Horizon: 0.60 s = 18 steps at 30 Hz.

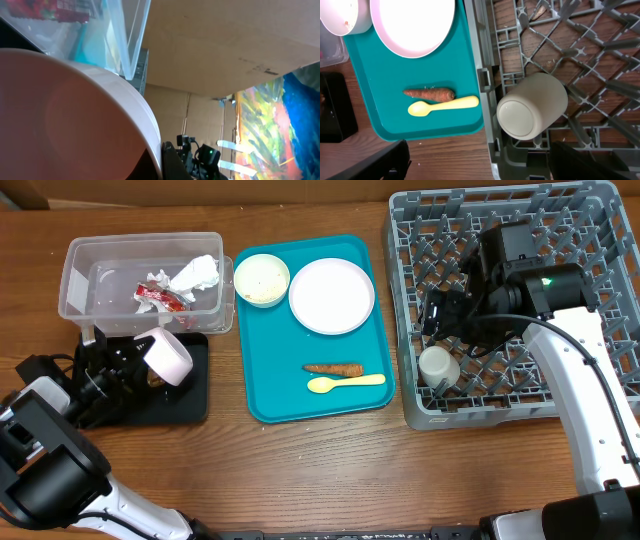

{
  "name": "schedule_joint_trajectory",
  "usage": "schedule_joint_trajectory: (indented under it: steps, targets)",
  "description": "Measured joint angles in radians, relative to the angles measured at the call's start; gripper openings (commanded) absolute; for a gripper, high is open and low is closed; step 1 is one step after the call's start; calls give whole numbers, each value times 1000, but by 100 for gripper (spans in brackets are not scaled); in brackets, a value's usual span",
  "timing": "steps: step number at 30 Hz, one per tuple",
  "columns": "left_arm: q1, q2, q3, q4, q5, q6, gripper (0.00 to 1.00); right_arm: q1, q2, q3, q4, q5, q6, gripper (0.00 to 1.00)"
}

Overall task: Sort waste into correct bins and load items into the dishwasher
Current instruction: 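Grasp the food-scrap bowl with the left gripper, tip it over black tray, then set the emptied bowl back on the teal tray with the left gripper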

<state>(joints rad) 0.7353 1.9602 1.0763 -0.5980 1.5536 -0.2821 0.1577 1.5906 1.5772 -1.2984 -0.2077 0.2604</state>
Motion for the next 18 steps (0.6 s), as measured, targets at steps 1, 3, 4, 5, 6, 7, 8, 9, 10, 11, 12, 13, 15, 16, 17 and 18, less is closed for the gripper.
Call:
schedule_joint_trajectory:
  steps: [1,3,4,5,6,7,8,9,10,11,12,13,15,16,17,18]
  targets:
    - [-3,-8,0,0,0,-1,4,0,0,0,0,0,0,91]
    - [-21,-37,8,0,-1,-1,4,0,0,0,2,2,0,91]
    - [-42,-74,26,0,0,-1,4,0,0,0,2,2,0,91]
    - [-58,-104,40,0,-2,0,4,0,0,0,3,2,0,91]
    - [-77,-143,60,0,-4,0,4,0,0,0,3,2,0,91]
    - [-97,-180,79,2,-8,0,4,0,0,0,3,2,0,91]
    - [-130,-243,111,6,-30,1,4,0,0,0,3,2,0,91]
    - [-163,-290,134,8,-60,1,4,0,0,0,3,2,1,91]
    - [-201,-341,156,13,-117,2,4,0,0,0,3,3,1,91]
    - [-242,-386,172,14,-171,4,4,0,0,0,3,2,1,91]
    - [-296,-432,184,15,-256,13,4,0,0,0,3,2,0,91]
    - [-373,-478,193,12,-362,29,4,0,0,0,3,3,0,91]
    - [-508,-513,200,-9,-539,61,4,0,0,0,3,2,0,91]
    - [-591,-515,201,-26,-660,83,4,0,0,0,3,2,0,91]
    - [-676,-505,201,-44,-763,105,4,0,0,0,3,2,1,91]
    - [-761,-485,200,-65,-872,126,4,0,0,0,3,3,1,91]
